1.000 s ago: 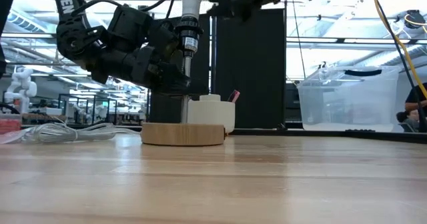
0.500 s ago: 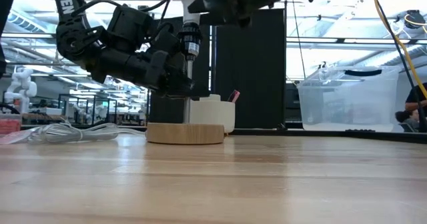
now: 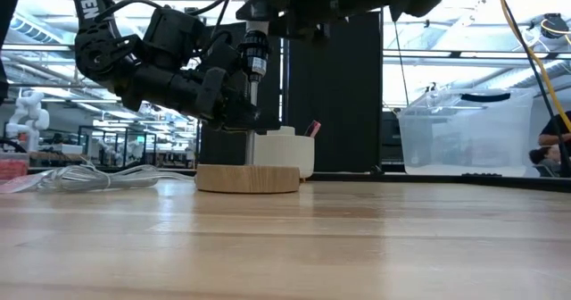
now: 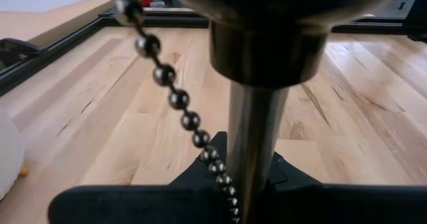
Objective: Screw lightbulb
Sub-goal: Remove the lightbulb from the wooden lamp
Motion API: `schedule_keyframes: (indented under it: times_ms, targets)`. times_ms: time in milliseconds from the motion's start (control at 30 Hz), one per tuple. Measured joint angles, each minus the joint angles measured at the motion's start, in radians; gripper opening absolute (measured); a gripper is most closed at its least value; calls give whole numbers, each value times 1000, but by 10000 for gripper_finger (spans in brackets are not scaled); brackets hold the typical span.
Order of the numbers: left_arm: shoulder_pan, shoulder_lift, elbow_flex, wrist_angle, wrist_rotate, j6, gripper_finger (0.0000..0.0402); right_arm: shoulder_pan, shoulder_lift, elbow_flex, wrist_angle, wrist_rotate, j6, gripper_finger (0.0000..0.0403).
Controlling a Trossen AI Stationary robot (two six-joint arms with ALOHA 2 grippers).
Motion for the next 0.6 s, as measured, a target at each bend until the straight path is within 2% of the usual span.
schedule_keyframes:
  times_ms: [333,600]
  targets:
    - [0,0,0,-2,-2,-1,22,-11,6,0,124,-2,-117,244]
    - [1,0,0,-7,13,6,22,-11,1,-1,109,-15,-164,214]
